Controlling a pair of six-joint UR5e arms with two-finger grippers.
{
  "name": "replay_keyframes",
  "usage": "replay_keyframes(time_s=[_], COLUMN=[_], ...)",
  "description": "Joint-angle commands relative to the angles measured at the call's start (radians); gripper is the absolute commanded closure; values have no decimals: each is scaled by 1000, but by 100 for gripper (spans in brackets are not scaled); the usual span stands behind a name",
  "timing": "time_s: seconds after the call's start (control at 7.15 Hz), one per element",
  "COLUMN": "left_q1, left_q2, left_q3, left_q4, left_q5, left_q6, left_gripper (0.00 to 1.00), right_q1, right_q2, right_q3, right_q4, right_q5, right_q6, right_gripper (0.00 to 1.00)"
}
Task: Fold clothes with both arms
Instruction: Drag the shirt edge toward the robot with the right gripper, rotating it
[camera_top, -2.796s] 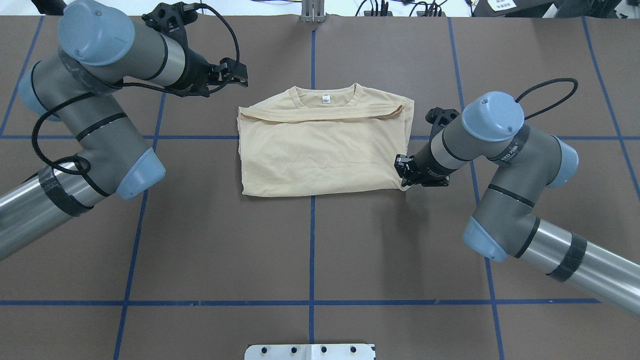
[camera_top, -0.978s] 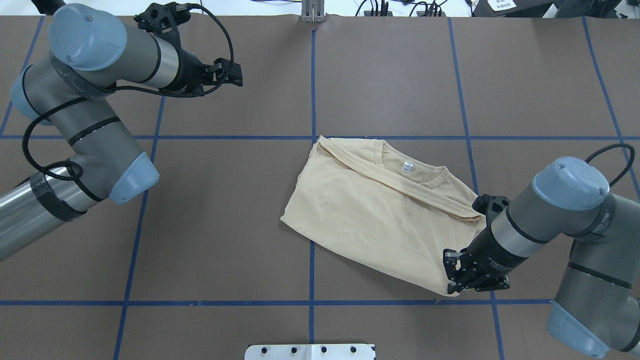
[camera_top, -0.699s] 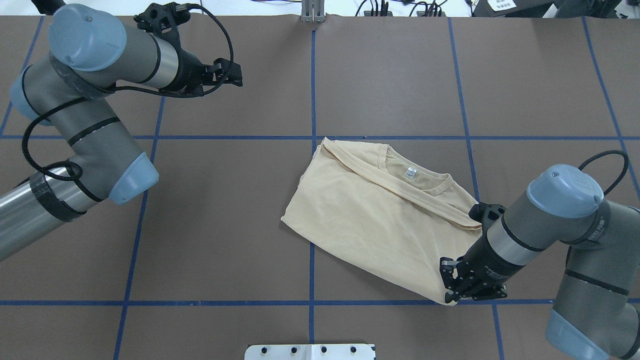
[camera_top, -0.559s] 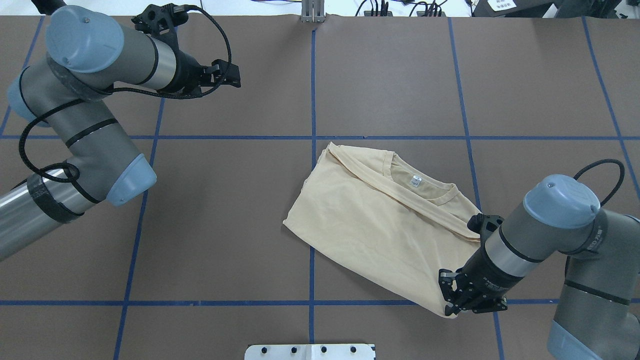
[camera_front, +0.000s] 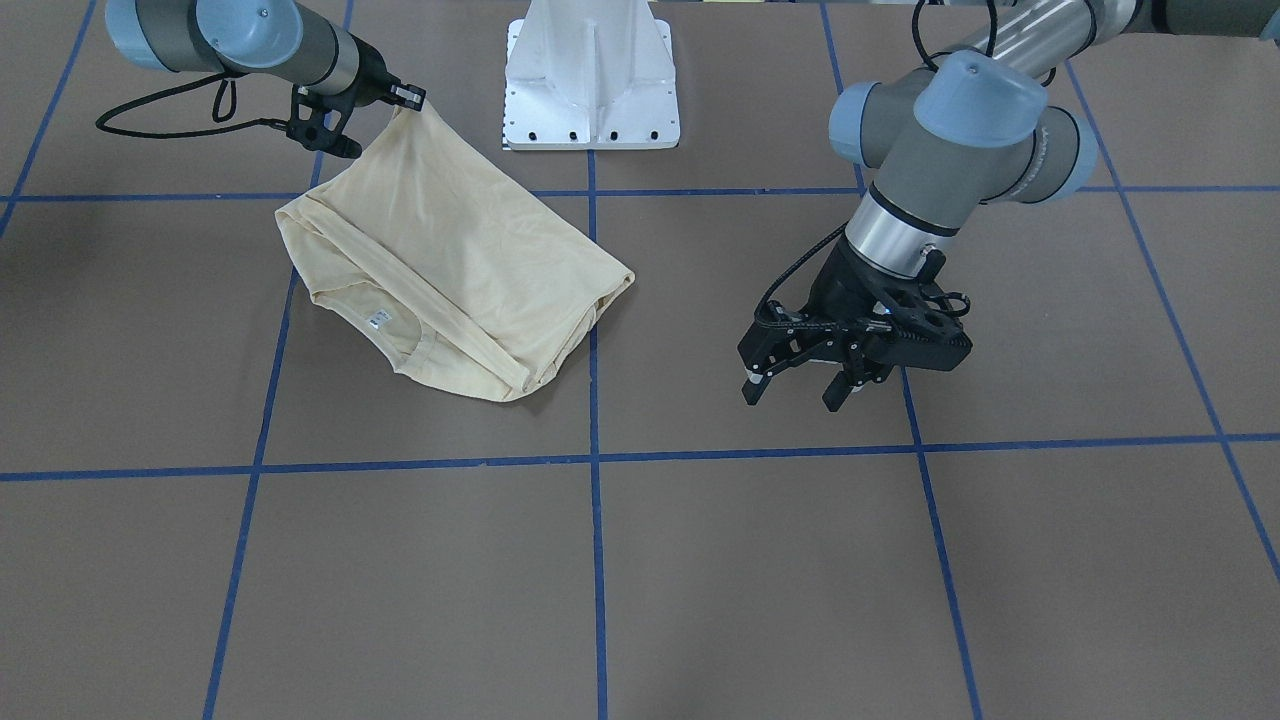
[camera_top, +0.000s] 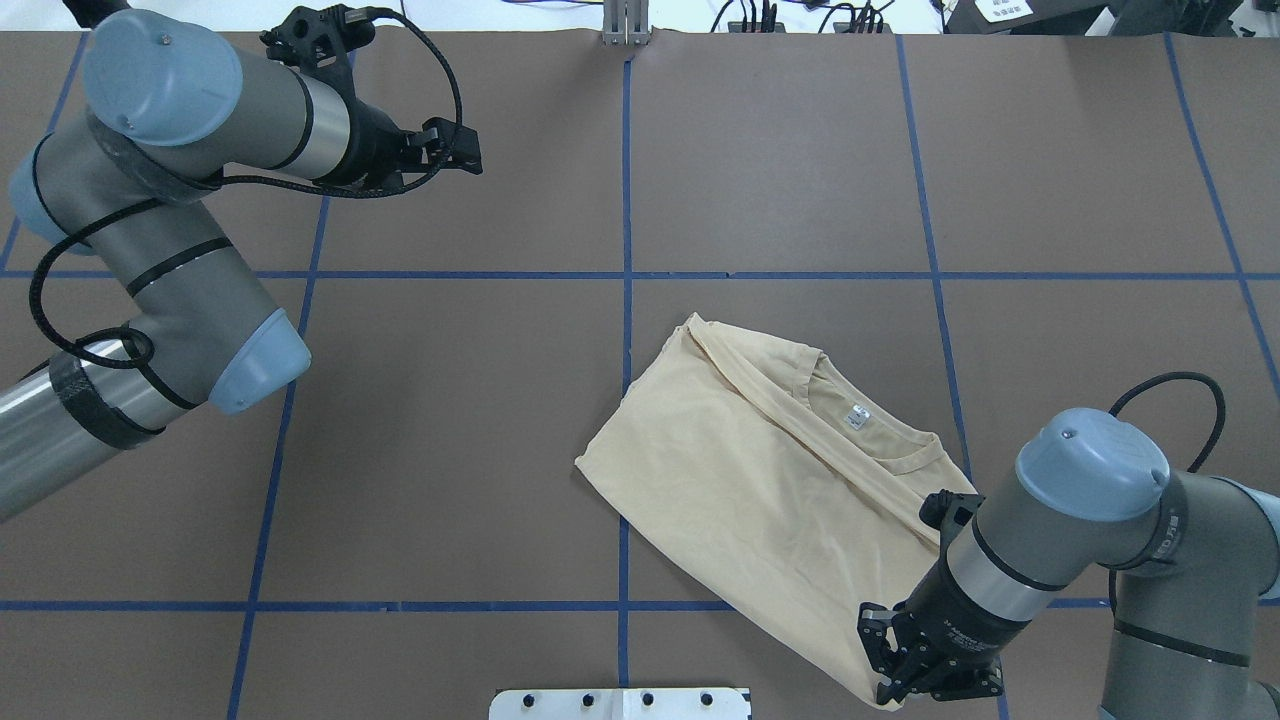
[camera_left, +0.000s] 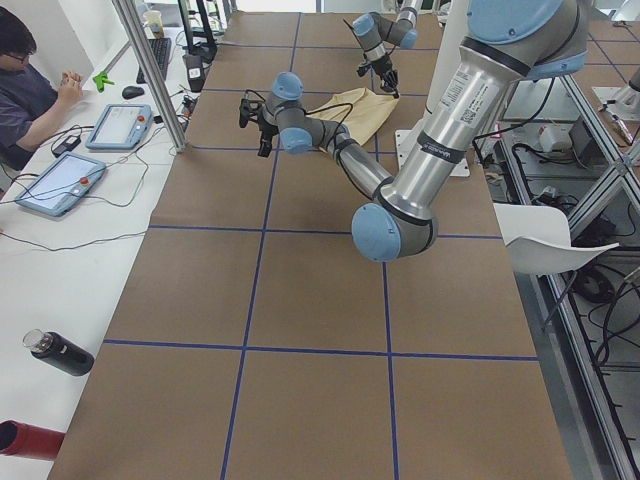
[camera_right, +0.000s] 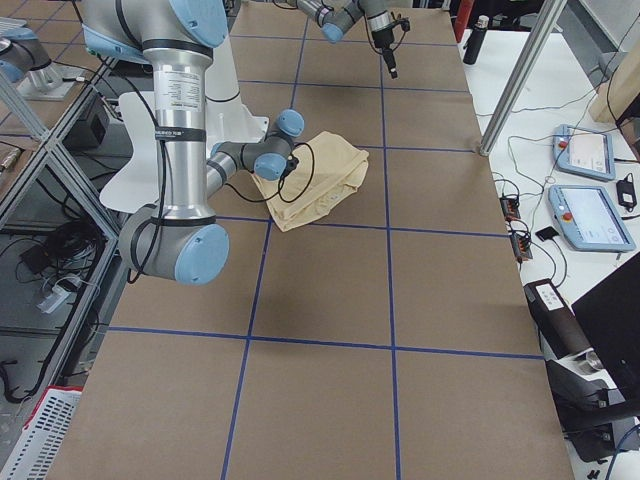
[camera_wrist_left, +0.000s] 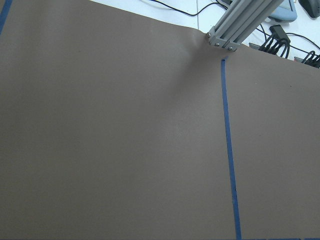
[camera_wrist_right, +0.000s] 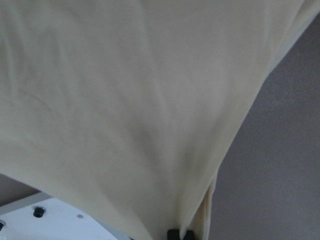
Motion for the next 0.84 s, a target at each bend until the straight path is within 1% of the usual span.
replay_keyframes(time_s=[0.0,0.28,0.42,0.56,0.7], left_q1=[1,5,36,89,176], left_q2=[1,-2,-2,16,39], left_q3=[-2,-13,-27,-60,-109], left_q4=[0,0,0,21,22], left_q5=[-2,-12,-15,-15,-12], left_q6=[0,-3,-15,-68,-160], left_gripper=[0,0,0,0,0], right_q1=[12,85,168,280,364], right_q2=[1,8,36,66,100], right_q3=[1,-10,-18,-34,-57], right_q4=[1,2,2,5,2], right_q5=[-4,-4,-4,-4,-4], right_q6=[11,8,-1,-27,-161], right_gripper=[0,0,0,0,0])
